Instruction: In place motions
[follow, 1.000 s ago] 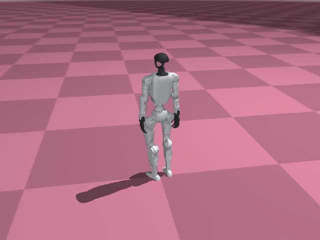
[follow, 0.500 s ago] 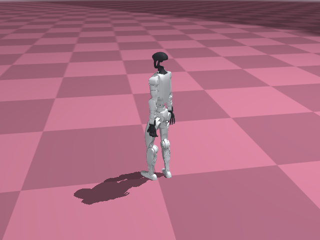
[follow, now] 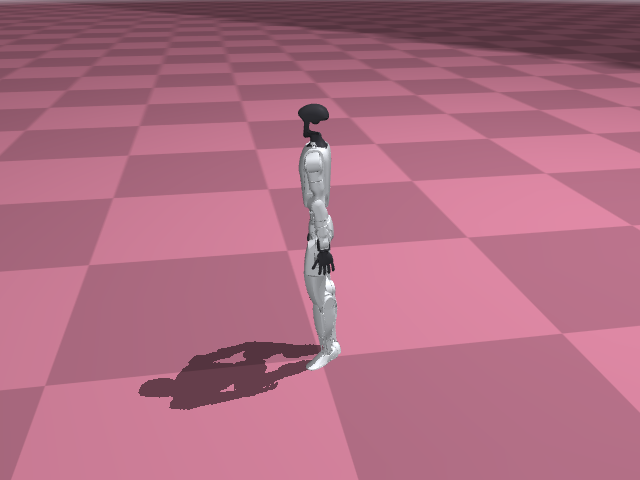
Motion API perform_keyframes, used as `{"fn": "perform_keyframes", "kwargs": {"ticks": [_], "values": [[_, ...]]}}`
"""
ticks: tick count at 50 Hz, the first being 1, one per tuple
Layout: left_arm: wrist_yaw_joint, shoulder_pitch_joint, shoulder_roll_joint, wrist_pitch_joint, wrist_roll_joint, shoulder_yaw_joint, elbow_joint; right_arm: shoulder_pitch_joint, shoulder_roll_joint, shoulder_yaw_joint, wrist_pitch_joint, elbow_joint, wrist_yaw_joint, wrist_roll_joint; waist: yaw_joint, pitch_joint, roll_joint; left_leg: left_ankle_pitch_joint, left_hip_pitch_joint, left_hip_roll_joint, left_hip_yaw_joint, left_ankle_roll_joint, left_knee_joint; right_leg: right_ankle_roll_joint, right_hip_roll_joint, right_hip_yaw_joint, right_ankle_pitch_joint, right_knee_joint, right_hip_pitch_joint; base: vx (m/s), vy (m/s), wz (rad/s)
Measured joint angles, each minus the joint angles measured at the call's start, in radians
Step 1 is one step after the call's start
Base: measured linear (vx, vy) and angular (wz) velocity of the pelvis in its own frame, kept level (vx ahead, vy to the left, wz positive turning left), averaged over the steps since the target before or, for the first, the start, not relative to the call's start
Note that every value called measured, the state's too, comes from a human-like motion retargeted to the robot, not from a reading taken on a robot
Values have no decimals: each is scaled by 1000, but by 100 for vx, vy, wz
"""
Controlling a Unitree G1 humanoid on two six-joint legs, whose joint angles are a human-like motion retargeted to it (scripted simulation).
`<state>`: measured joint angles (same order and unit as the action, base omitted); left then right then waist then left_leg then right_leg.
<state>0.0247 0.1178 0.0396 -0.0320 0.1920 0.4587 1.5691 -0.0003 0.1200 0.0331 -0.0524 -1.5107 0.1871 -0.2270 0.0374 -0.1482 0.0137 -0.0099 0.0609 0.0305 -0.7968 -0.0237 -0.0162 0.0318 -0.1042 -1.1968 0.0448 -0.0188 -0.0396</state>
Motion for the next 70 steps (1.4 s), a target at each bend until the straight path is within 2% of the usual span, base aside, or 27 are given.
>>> {"fn": "perform_keyframes", "kwargs": {"ticks": [5,17,22,25,28,30,32,35,40,44,46,48,50,53,55,60,64,70], "values": [[-22,-39,19,7,18,-36,-46,8,-3,-5,4,-7,12,-9,-7,-1,13,-15,18,-14,31,21,10,11,-9,-29,-6,-2,-6,11,-15,28],[-77,-64,14,16,38,-69,-98,37,24,27,-7,-88,-17,-13,-34,-5,20,-72,21,-37,142,31,22,42,-17,-95,-15,-30,-61,22,-19,27],[-86,-45,17,18,54,-82,-75,54,30,39,-7,-86,-19,-9,-26,9,-7,-102,-12,-36,203,35,12,46,-9,-115,-23,-77,-115,31,-21,49],[-79,-38,27,22,60,-102,-38,60,28,44,-4,-69,-13,-6,3,31,-52,-114,-33,0,247,39,16,28,-12,-94,-64,-160,-154,24,-20,84],[-72,-54,46,33,67,-130,21,57,21,64,-4,-37,-8,4,57,75,-126,-120,-57,75,301,34,26,-44,-66,-10,-123,-377,-155,24,-25,120],[-70,-71,59,45,82,-142,49,48,18,69,0,-16,-7,26,87,100,-146,-121,-65,93,321,36,28,-109,-157,136,-132,-597,-82,11,-22,111],[-76,-77,70,53,101,-156,52,43,12,68,7,-5,-6,46,130,103,-133,-112,-57,68,344,45,18,-79,-197,346,-132,-739,50,3,-28,130],[-86,-86,84,57,127,-173,36,35,0,60,11,3,0,61,173,111,-120,-92,-35,46,403,58,9,40,-124,637,-97,-780,207,-6,-36,123],[-117,-114,110,60,129,-193,4,37,-13,25,20,6,4,31,186,116,-96,-68,0,33,494,64,10,81,-100,681,-23,-652,263,-10,-33,95],[-140,-130,118,68,117,-204,-9,43,-17,-2,21,0,-3,-24,196,128,-40,-51,-21,-27,562,72,-7,155,-55,814,25,-381,257,-6,-25,110],[-144,-136,116,70,112,-205,-11,46,-17,-11,21,-2,-8,-45,218,137,-9,-48,-42,-65,610,76,-10,190,-42,893,16,-230,234,0,-13,142],[-150,-137,118,71,111,-208,-14,53,-19,-19,23,-6,-12,-55,232,133,19,-47,-57,-94,650,77,-7,175,-33,917,3,-135,193,6,-9,118],[-164,-143,122,78,125,-209,-13,55,-22,-17,23,-19,-4,-59,217,123,45,-47,-62,-114,670,75,2,170,-53,809,-1,-100,153,3,-5,78],[-139,-143,97,80,128,-213,-10,50,-22,8,13,-27,2,-59,161,129,55,-49,-67,-113,687,68,19,173,-40,828,-19,-49,109,-4,3,35],[-129,-136,80,62,103,-207,-8,45,-16,8,16,-23,-4,-59,144,129,55,-53,-75,-112,694,65,21,167,-35,804,-24,-33,94,-2,7,14],[-154,-86,53,63,109,-183,-1,28,-11,0,8,-12,-12,-67,160,75,40,-51,-63,-113,716,55,15,147,-22,792,-12,-19,94,-3,9,24],[-114,-80,55,62,109,-189,37,18,-20,7,20,25,7,-26,167,69,30,-51,-63,-106,732,50,18,142,-15,775,-5,-18,86,-8,6,16],[-133,-66,62,75,136,-190,41,15,-28,-6,27,45,15,-18,159,51,23,-54,-67,-98,730,40,15,128,-5,776,0,-16,83,-4,8,-1]]}}
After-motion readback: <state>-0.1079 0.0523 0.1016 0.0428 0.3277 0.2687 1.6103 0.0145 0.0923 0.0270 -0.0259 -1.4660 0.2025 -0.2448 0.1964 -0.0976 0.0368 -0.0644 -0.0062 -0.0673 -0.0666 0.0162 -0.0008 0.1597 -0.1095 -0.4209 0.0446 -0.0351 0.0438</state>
